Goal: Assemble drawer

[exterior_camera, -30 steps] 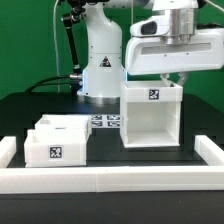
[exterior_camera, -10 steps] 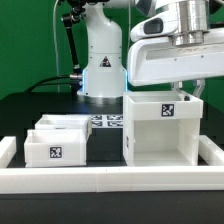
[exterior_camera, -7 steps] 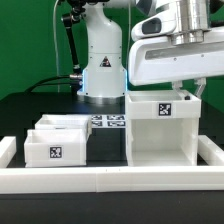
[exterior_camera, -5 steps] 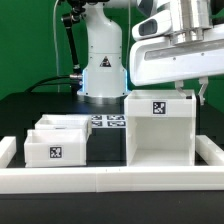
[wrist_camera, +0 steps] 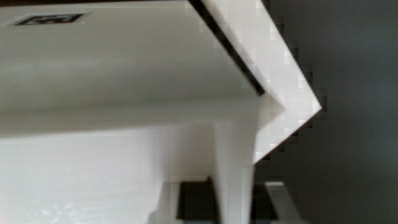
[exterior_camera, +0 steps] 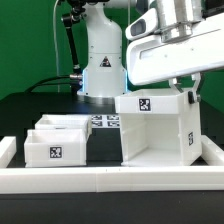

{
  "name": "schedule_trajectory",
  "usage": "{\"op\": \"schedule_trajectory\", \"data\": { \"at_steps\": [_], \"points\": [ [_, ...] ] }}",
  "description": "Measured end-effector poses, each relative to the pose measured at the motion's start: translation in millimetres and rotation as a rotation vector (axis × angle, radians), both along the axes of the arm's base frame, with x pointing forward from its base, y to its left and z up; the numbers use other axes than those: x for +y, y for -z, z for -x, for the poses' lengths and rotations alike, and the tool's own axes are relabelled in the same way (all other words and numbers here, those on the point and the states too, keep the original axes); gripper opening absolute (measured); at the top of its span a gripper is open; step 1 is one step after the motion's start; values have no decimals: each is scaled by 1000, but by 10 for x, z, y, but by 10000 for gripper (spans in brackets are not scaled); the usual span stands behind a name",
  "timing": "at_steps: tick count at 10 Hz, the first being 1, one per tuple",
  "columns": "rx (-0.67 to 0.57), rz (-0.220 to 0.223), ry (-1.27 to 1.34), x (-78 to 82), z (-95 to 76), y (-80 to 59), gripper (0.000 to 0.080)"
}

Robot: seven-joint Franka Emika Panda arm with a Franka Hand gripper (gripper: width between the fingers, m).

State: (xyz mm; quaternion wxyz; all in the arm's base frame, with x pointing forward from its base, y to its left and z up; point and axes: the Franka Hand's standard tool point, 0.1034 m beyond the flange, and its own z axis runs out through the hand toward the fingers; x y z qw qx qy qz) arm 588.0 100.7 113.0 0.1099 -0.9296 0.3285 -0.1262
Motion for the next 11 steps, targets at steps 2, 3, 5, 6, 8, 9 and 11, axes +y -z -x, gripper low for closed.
{"op": "schedule_trajectory", "data": {
  "at_steps": [2,3,5,6,8,9,11],
  "points": [
    [-1,-45,109,4,-21,-27,42],
    [0,-53,125,-2,-25,-30,42],
    [-4,-101,272,-19,-119,-7,46],
    [-6,-118,322,-48,-157,-24,46],
    [-28,-140,377,-77,-191,-30,51],
    [-22,-163,424,-71,-187,-47,51],
    [-16,-205,510,-59,-200,-66,54]
  ]
}}
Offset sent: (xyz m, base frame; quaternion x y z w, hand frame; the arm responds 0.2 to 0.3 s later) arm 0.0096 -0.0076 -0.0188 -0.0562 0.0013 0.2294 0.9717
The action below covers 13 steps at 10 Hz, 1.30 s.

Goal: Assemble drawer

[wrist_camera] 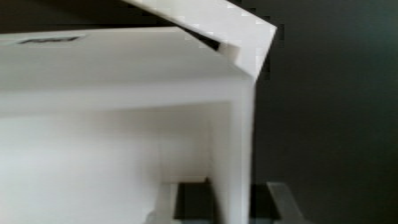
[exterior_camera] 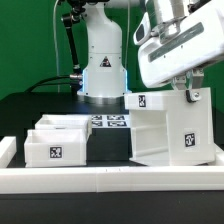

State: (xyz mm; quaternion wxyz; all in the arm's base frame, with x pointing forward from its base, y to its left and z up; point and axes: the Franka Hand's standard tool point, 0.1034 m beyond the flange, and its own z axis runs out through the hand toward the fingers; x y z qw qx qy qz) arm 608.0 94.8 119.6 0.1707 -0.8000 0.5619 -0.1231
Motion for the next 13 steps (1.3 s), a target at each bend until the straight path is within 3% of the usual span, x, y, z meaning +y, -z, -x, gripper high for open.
{"op": "schedule_trajectory", "data": {
  "at_steps": [6,11,13],
  "points": [
    [21,-156,304,85,-182,4,55],
    [28,-152,292,84,-195,20,68],
    [27,-149,284,84,-195,21,427]
  ]
}}
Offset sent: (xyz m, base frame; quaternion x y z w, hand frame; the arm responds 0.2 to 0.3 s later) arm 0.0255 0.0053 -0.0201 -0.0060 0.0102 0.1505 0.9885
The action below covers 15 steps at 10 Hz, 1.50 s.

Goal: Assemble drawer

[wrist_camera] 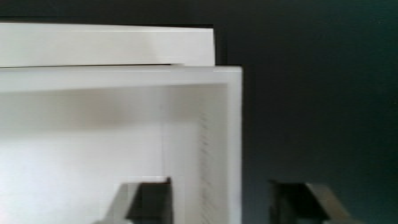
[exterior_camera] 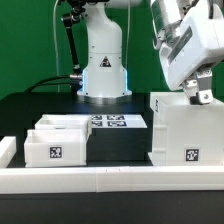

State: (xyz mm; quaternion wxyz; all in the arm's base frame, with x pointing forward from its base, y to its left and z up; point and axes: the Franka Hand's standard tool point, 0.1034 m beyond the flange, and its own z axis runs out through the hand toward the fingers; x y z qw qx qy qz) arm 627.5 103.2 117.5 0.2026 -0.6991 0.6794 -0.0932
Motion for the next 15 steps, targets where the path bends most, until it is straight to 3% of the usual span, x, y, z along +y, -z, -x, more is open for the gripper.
{"op": "schedule_trajectory", "data": {
  "at_steps": [1,2,3,7,11,12,13,14,15],
  "points": [
    [0,3,-10,3,2,-2,427],
    [10,4,-44,21,13,-23,558],
    [-4,17,-80,4,-3,-98,630],
    [-11,58,-291,-69,163,-454,648],
    [-16,81,-340,-93,199,-433,649],
    [-36,126,-443,-100,199,-430,649],
    [-34,202,-637,-119,235,-398,649],
    [-12,277,-850,-177,285,-352,649],
    [37,323,-1018,-187,327,-318,649]
  ]
}}
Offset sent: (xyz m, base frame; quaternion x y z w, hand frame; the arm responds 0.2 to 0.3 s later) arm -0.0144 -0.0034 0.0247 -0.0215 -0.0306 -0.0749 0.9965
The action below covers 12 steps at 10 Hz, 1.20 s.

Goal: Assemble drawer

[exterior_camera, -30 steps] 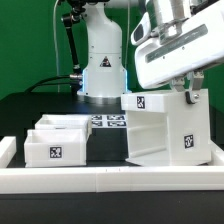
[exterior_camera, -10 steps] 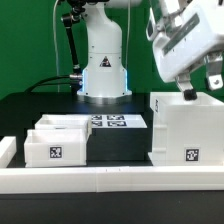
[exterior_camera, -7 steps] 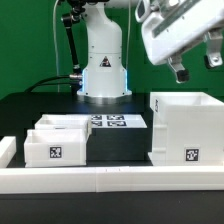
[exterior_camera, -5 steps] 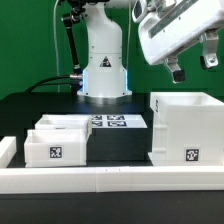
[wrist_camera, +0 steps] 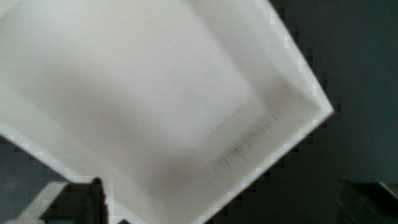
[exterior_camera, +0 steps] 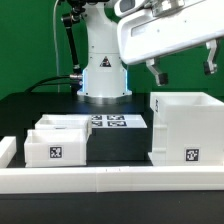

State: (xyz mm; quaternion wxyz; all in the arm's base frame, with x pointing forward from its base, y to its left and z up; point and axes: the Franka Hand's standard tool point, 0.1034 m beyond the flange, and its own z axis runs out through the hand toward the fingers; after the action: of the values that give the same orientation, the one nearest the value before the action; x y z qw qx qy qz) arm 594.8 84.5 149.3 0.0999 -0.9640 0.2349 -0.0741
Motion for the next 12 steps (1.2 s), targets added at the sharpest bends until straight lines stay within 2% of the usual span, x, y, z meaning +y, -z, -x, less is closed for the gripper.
{"op": "schedule_trajectory", "data": {
  "at_steps": [5,7,8,9,11,12],
  "points": [
    [-49,77,-328,-37,-20,6,649],
    [-56,188,-581,-229,52,55,649],
    [-50,223,-627,-337,103,80,649],
    [-53,244,-664,-462,142,90,649],
    [-43,255,-690,-879,199,146,649],
    [-40,252,-668,-865,199,147,649]
  ]
}}
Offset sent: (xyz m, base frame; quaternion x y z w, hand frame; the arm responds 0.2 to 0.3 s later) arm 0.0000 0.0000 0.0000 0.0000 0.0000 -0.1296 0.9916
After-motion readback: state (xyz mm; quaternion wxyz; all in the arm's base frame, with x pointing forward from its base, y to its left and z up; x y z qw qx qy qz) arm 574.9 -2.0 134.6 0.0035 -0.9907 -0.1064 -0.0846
